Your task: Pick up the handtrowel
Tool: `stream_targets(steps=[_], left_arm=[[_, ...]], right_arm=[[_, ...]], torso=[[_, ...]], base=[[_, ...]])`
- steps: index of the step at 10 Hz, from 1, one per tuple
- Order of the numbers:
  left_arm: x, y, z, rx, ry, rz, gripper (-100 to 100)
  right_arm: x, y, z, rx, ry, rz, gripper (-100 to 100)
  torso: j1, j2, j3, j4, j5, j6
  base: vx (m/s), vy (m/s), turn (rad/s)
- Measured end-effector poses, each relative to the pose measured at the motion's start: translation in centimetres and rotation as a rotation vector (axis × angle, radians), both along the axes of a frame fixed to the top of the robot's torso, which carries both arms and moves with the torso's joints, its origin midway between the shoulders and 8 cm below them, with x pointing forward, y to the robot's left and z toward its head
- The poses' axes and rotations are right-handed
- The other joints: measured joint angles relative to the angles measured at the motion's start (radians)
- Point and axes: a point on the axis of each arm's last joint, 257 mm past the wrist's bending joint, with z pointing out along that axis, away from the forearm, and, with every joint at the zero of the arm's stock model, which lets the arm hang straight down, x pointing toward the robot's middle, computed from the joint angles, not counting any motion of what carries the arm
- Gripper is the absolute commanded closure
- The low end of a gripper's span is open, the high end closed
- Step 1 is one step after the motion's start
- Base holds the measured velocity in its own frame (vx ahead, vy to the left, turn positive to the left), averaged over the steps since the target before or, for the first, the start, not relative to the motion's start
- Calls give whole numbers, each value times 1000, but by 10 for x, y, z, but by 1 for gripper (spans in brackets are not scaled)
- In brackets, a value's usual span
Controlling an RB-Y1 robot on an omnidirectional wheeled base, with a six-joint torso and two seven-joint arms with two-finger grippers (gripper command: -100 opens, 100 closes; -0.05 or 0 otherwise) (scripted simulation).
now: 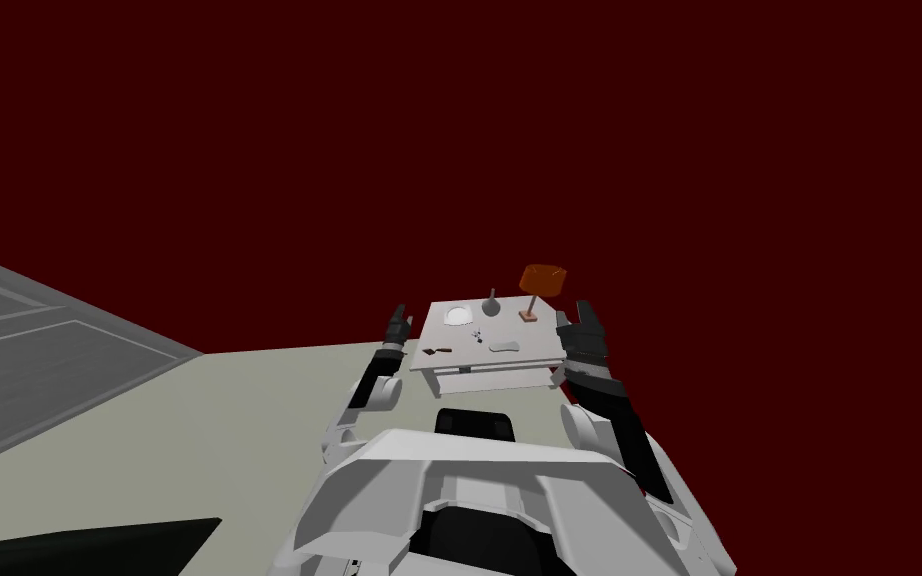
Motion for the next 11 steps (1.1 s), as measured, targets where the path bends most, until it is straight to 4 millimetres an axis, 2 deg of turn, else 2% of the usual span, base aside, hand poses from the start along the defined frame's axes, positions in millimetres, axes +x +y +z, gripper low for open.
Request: stream_targets(steps=[5,11], left_arm=[[22,2,-41,23,135,14,-100],[40,12,-112,49,349,32,-100]], right_arm=[[0,0,0,0,0,0,0],[0,0,0,0,0,0,0]], torso=[[0,0,0,0,0,0],[0,-1,0,0,0,0]], base=[[-21,-25,-4],[-15,-29,-7]])
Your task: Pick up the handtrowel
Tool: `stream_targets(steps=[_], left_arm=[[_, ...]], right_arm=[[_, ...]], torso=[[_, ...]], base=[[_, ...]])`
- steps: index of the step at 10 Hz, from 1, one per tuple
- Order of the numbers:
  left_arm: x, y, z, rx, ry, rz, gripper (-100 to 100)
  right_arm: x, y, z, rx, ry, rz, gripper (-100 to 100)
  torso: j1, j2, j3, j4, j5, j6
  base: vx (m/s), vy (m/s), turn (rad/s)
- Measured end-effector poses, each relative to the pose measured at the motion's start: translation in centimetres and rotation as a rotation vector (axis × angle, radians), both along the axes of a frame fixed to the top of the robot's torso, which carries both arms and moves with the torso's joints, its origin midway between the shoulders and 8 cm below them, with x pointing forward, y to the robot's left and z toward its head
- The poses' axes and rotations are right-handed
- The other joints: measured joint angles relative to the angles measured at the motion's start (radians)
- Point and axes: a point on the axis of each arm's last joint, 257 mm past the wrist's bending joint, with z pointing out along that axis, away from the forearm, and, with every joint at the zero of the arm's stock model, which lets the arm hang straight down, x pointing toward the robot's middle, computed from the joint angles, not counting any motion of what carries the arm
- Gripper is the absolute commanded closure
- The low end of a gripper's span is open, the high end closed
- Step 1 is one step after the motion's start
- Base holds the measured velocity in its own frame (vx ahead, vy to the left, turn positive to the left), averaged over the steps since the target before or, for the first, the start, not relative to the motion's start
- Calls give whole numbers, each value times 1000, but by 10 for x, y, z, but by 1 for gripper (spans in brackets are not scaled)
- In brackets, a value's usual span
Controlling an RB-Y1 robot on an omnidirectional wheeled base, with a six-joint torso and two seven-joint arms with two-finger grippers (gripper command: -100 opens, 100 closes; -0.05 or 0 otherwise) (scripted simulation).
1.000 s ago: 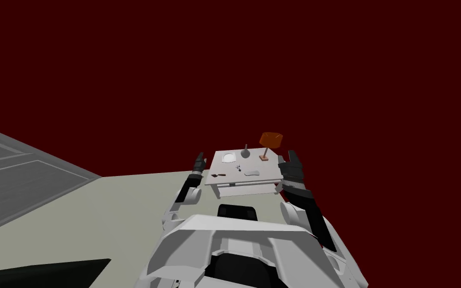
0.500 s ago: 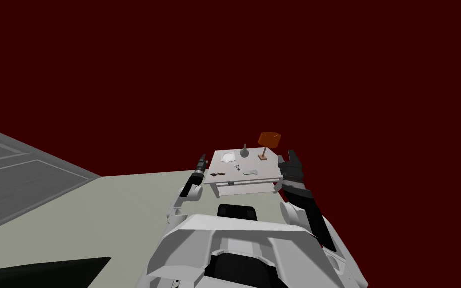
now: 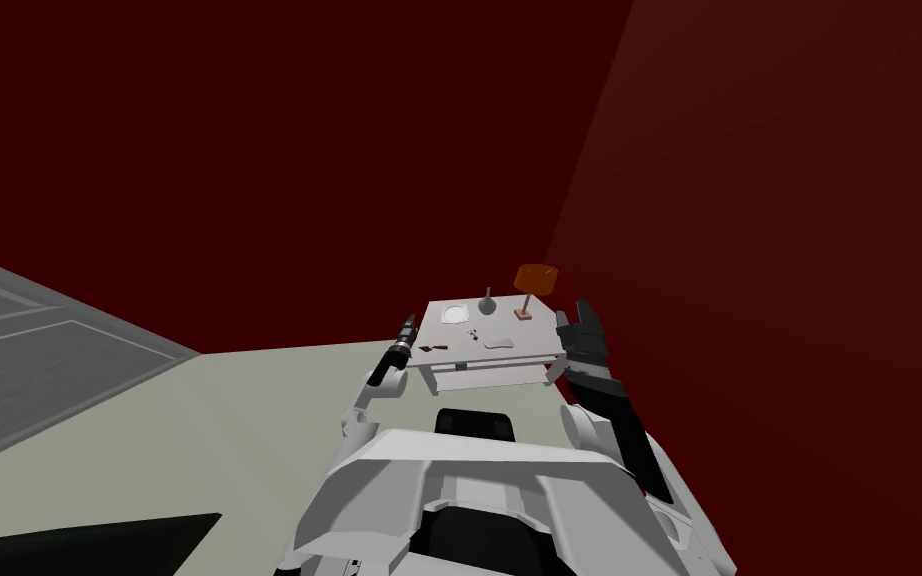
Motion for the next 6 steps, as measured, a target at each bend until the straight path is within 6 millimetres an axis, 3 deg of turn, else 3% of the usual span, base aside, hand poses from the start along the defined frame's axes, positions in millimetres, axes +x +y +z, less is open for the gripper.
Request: stream_targets(steps=[6], left_arm=[[12,7,-59,10,185,16,-100]], right_arm=[[0,0,0,0,0,0,0]], torso=[[1,-1,-1,0,0,0]], base=[[2,-27,-15]])
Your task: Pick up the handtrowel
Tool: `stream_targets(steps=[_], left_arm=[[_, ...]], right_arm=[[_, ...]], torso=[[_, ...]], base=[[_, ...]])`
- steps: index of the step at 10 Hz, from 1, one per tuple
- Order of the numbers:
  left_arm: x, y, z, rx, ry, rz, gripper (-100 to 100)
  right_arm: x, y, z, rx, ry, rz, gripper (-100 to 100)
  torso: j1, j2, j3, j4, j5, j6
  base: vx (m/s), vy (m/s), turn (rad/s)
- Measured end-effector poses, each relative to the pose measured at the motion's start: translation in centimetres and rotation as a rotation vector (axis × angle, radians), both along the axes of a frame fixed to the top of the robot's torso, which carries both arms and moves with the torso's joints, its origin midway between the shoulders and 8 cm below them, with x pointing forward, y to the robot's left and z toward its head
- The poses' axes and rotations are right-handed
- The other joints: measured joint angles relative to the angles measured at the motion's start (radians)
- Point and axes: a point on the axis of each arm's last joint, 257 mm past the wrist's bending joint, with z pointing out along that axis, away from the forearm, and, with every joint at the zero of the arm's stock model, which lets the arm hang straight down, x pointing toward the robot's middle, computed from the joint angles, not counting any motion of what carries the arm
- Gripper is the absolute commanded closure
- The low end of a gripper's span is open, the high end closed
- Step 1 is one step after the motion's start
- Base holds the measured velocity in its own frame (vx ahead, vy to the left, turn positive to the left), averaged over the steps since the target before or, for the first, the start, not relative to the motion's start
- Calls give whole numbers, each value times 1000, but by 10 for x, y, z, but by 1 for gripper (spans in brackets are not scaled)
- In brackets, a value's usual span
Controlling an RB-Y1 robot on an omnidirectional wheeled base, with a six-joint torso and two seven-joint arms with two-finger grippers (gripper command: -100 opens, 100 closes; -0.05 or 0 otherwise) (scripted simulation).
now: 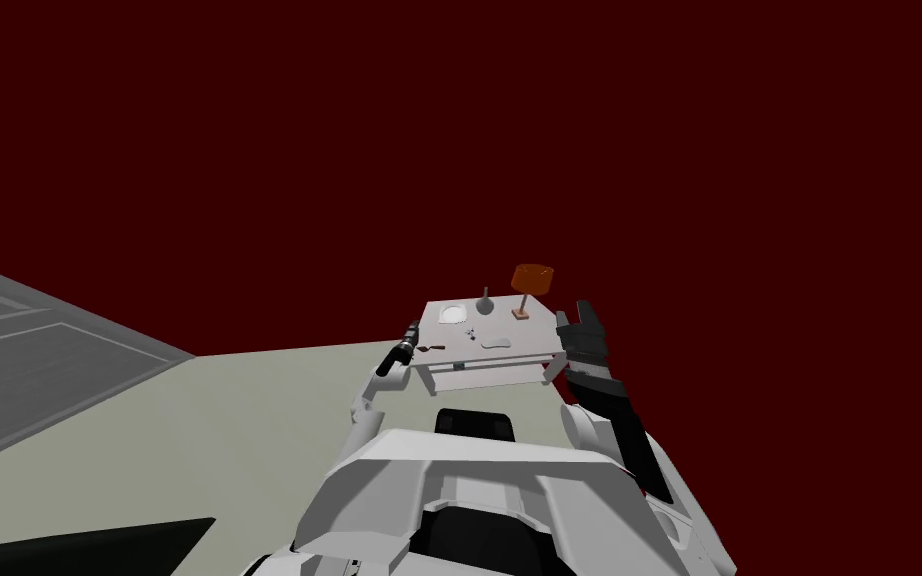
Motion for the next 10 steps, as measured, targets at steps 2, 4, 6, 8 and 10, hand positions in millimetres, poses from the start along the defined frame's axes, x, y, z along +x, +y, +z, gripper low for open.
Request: stream_targets(steps=[2,4,6,8,10], left_arm=[[1,5,-28,0,72,9,-100],[0,12,-52,-3,141,19,-100],[-1,16,-75,-9,215,31,-100],[-6,20,-93,-15,270,42,-100],[-7,23,-111,-21,316,52,-100]], right_arm=[[0,0,0,0,0,0,0],[0,0,0,0,0,0,0],[0,0,0,0,0,0,0],[0,0,0,0,0,0,0],[0,0,0,0,0,0,0]], torso=[[-1,-1,0,0,0,0],[-1,-1,0,0,0,0],[-1,-2,-1,0,0,0],[0,-1,-1,0,0,0],[0,-1,-1,0,0,0]], base=[[17,-40,-31],[19,-29,-18],[32,-34,-24],[24,-24,-19],[32,-28,-35]])
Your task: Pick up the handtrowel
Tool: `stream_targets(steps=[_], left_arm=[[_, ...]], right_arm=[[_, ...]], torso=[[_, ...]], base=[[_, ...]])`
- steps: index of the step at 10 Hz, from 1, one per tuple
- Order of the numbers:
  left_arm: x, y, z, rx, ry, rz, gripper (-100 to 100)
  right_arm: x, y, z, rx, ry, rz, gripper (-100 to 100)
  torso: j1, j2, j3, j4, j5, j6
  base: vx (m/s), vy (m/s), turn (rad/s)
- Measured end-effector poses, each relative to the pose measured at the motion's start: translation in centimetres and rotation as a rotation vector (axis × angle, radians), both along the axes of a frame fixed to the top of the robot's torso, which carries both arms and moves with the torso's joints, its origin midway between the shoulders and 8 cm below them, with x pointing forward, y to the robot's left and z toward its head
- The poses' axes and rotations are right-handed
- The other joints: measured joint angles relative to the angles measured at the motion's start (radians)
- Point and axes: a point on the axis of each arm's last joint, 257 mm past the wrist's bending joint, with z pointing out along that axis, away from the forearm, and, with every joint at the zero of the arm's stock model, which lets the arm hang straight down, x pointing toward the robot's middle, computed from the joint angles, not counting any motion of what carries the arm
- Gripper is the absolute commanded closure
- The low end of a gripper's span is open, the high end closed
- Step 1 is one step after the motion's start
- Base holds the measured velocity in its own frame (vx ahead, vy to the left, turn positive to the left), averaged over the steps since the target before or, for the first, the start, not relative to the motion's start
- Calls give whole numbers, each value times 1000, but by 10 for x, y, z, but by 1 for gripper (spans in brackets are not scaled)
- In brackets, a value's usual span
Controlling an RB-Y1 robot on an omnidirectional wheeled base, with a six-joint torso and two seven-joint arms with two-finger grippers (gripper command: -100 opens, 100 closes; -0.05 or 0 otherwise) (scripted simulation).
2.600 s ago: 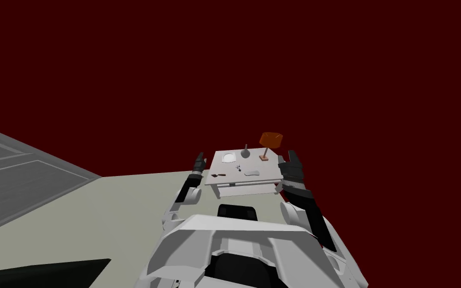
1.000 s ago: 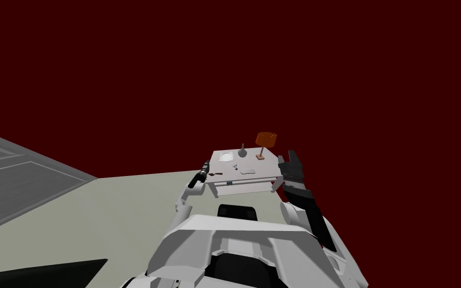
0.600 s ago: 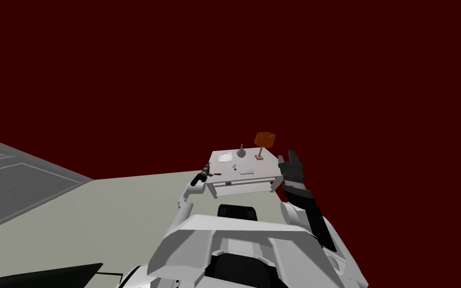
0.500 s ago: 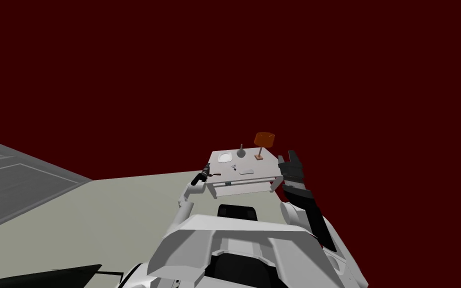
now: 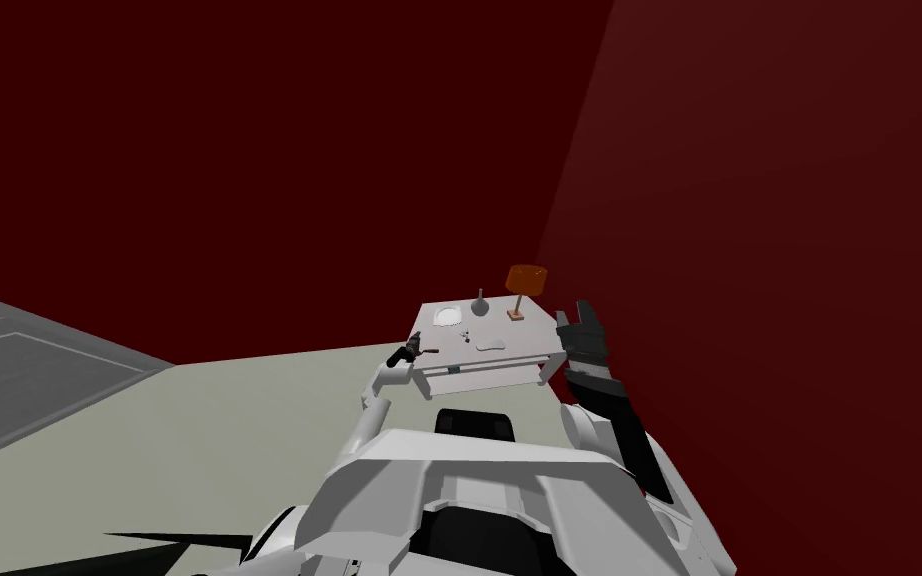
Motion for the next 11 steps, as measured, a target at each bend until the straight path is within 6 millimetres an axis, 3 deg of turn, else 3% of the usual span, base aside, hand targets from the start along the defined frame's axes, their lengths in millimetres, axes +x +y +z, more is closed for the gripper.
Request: stream_targets(steps=[7,11], left_arm=[[-28,22,-76,-28,234,62,-100],[-49,34,-107,-33,354,98,-100]], right_arm=[[0,0,0,0,0,0,0],[0,0,0,0,0,0,0]], torso=[[0,-2,-1,0,0,0],[0,-1,-1,0,0,0]], base=[[49,-31,-31],[51,-27,-27]])
